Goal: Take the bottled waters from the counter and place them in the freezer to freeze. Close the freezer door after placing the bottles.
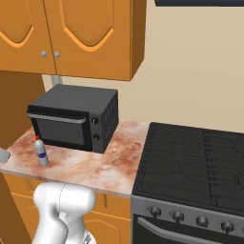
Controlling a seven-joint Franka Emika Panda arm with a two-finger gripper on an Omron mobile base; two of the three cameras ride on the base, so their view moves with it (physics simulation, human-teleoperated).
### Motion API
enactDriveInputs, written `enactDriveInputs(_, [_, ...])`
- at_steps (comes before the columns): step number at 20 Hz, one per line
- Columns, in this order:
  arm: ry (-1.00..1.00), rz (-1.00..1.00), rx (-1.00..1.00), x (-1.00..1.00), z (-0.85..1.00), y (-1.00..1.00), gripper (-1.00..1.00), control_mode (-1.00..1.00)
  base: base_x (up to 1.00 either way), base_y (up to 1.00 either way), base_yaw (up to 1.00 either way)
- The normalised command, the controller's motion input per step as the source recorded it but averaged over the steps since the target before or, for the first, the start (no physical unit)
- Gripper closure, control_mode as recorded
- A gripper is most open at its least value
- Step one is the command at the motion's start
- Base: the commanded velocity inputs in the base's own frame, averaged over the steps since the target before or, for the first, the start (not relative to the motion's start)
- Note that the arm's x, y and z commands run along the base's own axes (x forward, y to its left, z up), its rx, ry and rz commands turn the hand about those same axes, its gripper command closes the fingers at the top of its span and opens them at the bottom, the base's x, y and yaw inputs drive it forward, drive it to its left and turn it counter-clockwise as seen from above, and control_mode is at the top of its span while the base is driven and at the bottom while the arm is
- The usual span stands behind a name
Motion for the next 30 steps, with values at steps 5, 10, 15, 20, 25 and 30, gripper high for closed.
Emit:
enactDriveInputs(5, [-0.37,0.0,0.0,0.0,-0.95,0.18,-1.0,-1.0,0.0,0.0,0.0])
enactDriveInputs(10, [-0.34,0.0,0.0,0.01,-0.8,0.12,-1.0,-1.0,0.0,0.0,0.0])
enactDriveInputs(15, [-0.27,-0.02,0.0,0.12,-0.62,0.0,-1.0,-1.0,0.0,0.0,0.0])
enactDriveInputs(20, [-0.27,-0.06,0.0,0.31,-0.47,0.0,-1.0,-1.0,0.0,0.0,0.0])
enactDriveInputs(25, [-0.08,0.0,0.0,0.31,-0.14,-0.04,-1.0,-1.0,0.0,0.0,0.0])
enactDriveInputs(30, [0.0,0.02,0.0,0.22,0.0,-0.07,-1.0,-1.0,0.0,0.0,0.0])
